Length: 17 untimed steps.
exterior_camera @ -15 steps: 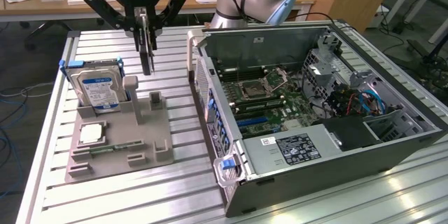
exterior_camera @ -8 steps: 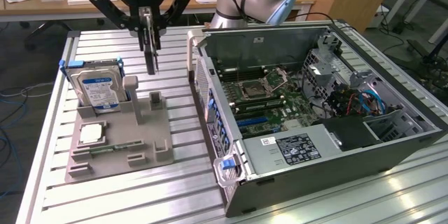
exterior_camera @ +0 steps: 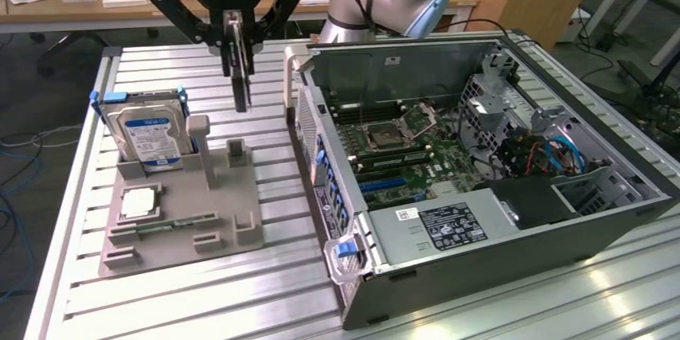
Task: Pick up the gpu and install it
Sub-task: 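Pick up the gpu and move the gpu toward the slot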
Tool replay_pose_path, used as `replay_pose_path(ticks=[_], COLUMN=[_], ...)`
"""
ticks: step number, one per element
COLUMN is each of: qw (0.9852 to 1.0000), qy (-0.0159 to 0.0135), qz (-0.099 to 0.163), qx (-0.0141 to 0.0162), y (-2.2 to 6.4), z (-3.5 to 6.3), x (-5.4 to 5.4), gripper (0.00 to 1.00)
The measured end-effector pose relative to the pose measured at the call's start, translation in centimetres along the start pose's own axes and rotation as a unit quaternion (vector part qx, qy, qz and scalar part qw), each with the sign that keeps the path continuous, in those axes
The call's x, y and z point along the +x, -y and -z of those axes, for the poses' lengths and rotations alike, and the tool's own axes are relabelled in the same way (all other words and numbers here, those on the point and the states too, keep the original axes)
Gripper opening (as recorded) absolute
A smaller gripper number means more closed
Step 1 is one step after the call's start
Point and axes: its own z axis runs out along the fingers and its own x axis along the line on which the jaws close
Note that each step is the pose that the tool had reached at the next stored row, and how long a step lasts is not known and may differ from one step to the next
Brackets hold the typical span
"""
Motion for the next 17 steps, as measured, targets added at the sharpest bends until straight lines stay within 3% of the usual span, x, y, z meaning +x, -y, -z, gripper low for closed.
replay_pose_path(ticks=[17], qw=[1.0000], qy=[-0.0001], qz=[0.000], qx=[0.0000], y=[0.02], z=[-0.01], x=[-2.5], gripper=[0.28])
